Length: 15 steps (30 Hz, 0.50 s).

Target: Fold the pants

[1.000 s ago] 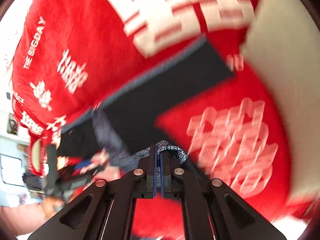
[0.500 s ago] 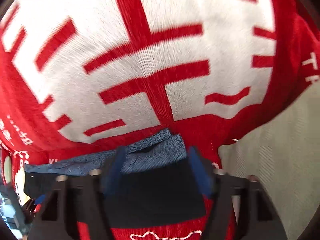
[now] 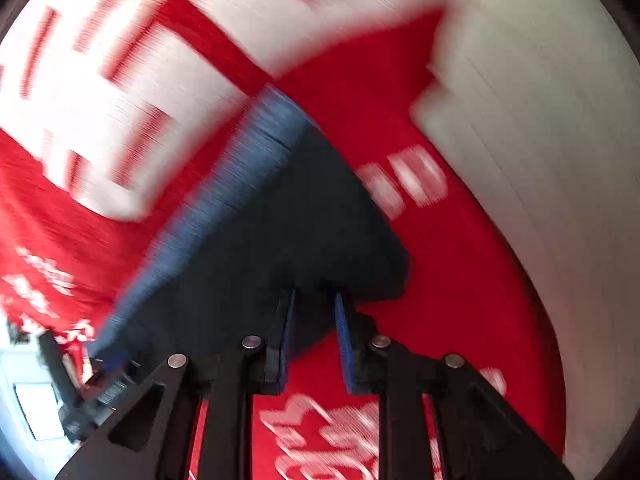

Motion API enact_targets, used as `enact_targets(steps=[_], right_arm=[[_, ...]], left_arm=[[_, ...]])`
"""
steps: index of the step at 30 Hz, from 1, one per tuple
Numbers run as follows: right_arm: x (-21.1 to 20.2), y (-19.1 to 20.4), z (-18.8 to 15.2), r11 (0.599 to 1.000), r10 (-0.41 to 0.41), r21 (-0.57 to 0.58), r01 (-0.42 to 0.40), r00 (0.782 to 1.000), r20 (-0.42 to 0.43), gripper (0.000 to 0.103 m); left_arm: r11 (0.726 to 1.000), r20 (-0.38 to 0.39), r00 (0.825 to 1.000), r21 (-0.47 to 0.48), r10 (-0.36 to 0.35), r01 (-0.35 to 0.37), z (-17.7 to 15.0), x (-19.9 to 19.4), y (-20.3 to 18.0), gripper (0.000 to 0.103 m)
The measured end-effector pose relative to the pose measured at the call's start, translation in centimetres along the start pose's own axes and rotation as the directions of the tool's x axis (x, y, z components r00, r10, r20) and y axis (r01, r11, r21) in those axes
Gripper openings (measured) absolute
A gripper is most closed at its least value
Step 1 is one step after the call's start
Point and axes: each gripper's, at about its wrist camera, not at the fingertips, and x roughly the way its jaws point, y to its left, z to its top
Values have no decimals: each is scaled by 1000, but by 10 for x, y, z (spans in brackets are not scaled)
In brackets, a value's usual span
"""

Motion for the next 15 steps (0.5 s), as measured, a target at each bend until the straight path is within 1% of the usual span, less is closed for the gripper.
enact_targets(steps=[1,2,3,4,7,11,12,13,15], right_arm=[[-4,6,4,999,9,-33,-8,1000,21,24],[-6,9,6,998,25,-49,-24,999,20,36],[-7,7,4,999,35,-34,-35,999,2,52],[-8,0,-3,999,38,-1,-38,999,-19,55],[-14,-18,-25,999,15,43,-13,999,-28,59],[-8,-48,-47,987,41,155,-35,999,-35,59],[-6,-50,-41,987,44,155,-40,999,-22,59],[-5,-49,-43,989,52,142,-52,999,0,59],[0,-46,-38,988,86,130,-89,996,31,59]], left_arm=[[1000,8,1000,-2,1,0,1,-2,-1,82],[1000,6,1000,-4,-2,2,4,-3,-2,82],[1000,-4,1000,-3,-4,4,4,-3,-4,82],[1000,-18,1000,3,-2,2,4,0,-7,82],[1000,-34,999,22,15,-15,1,7,-16,82],[1000,-31,999,7,10,-9,4,20,-19,82],[1000,-32,999,4,7,-7,4,22,-17,82],[1000,-33,999,3,5,-5,4,23,-16,82],[1000,-34,999,9,10,-9,3,24,-16,82]])
